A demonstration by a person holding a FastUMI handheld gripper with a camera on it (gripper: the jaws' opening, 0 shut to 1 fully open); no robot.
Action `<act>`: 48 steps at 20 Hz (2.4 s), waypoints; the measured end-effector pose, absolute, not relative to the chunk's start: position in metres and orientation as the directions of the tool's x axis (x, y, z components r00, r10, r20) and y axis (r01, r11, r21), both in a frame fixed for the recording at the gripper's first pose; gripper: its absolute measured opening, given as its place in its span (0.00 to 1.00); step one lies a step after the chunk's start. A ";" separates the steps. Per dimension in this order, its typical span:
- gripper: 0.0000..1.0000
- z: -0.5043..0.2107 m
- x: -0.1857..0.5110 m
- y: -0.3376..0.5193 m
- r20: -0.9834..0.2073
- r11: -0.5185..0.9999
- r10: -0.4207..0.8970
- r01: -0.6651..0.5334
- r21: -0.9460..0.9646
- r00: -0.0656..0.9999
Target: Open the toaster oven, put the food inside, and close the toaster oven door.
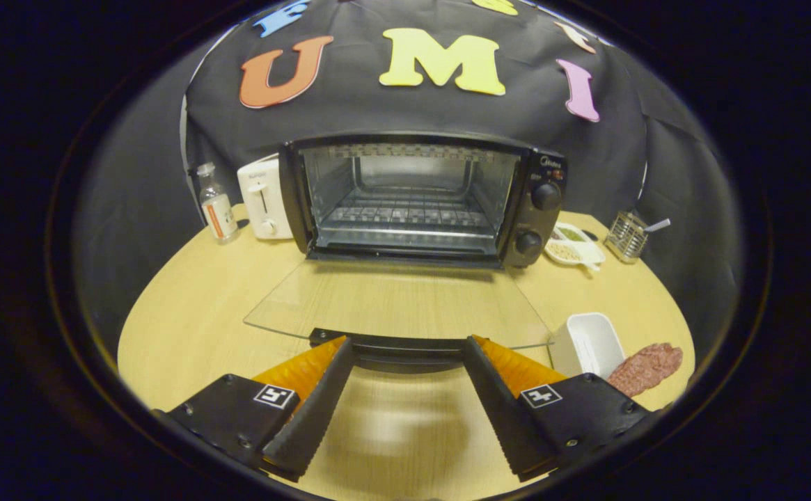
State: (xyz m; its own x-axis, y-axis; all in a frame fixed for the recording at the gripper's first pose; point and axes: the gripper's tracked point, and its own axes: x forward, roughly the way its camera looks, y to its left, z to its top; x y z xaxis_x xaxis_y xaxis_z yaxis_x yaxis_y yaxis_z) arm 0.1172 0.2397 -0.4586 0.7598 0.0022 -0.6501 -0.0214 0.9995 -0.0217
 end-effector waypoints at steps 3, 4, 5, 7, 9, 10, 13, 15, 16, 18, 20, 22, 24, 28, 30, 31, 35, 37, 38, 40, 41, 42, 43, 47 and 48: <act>1.00 -0.471 0.118 0.241 -0.677 1.000 0.015 -0.015 0.005 0.736; 1.00 -0.473 0.117 0.242 -0.678 1.000 0.011 -0.022 -0.007 0.735; 1.00 -0.473 0.116 0.242 -0.680 0.999 0.006 -0.032 -0.026 0.733; 1.00 -0.472 0.116 0.243 -0.682 0.999 0.009 -0.040 -0.030 0.732; 1.00 -0.470 0.115 0.243 -0.682 0.998 0.038 -0.062 -0.011 0.730; 1.00 -0.467 0.114 0.243 -0.683 0.997 0.062 -0.083 0.002 0.728; 1.00 -0.456 0.109 0.234 -0.704 0.985 0.149 -0.169 0.042 0.694; 1.00 -0.438 0.110 0.218 -0.692 0.974 0.212 -0.207 0.091 0.690; 1.00 -0.426 0.114 0.206 -0.681 0.969 0.232 -0.226 0.100 0.694; 1.00 -0.402 0.123 0.173 -0.661 0.961 0.260 -0.257 0.104 0.704; 1.00 -0.381 0.131 0.128 -0.642 0.957 0.273 -0.268 0.108 0.716; 1.00 -0.367 0.138 0.076 -0.636 0.960 0.266 -0.259 0.106 0.725; 1.00 -0.367 0.140 0.029 -0.649 0.962 0.262 -0.243 0.120 0.714; 0.99 -0.395 0.119 -0.021 -0.708 0.937 0.349 -0.220 0.271 0.614; 0.96 -0.408 0.106 -0.027 -0.715 0.909 0.414 -0.218 0.354 0.564; 0.93 -0.413 0.100 -0.027 -0.716 0.894 0.444 -0.211 0.395 0.539; 0.78 -0.428 0.082 -0.016 -0.693 0.814 0.567 -0.172 0.555 0.446; 0.65 -0.434 0.075 -0.015 -0.688 0.784 0.604 -0.147 0.603 0.402; 0.59 -0.441 0.067 -0.012 -0.689 0.769 0.625 -0.134 0.625 0.368; 0.41 -0.441 0.062 -0.004 -0.660 0.714 0.677 -0.072 0.697 0.325; 0.33 -0.440 0.067 -0.010 -0.663 0.706 0.675 -0.022 0.708 0.323; 0.26 -0.444 0.062 -0.006 -0.660 0.693 0.680 0.013 0.720 0.318; 0.19 -0.443 0.063 -0.005 -0.662 0.693 0.682 0.016 0.721 0.310; 0.16 -0.435 0.065 -0.007 -0.710 0.759 0.619 -0.025 0.650 0.335; 0.15 -0.430 0.066 -0.007 -0.723 0.777 0.599 -0.031 0.629 0.344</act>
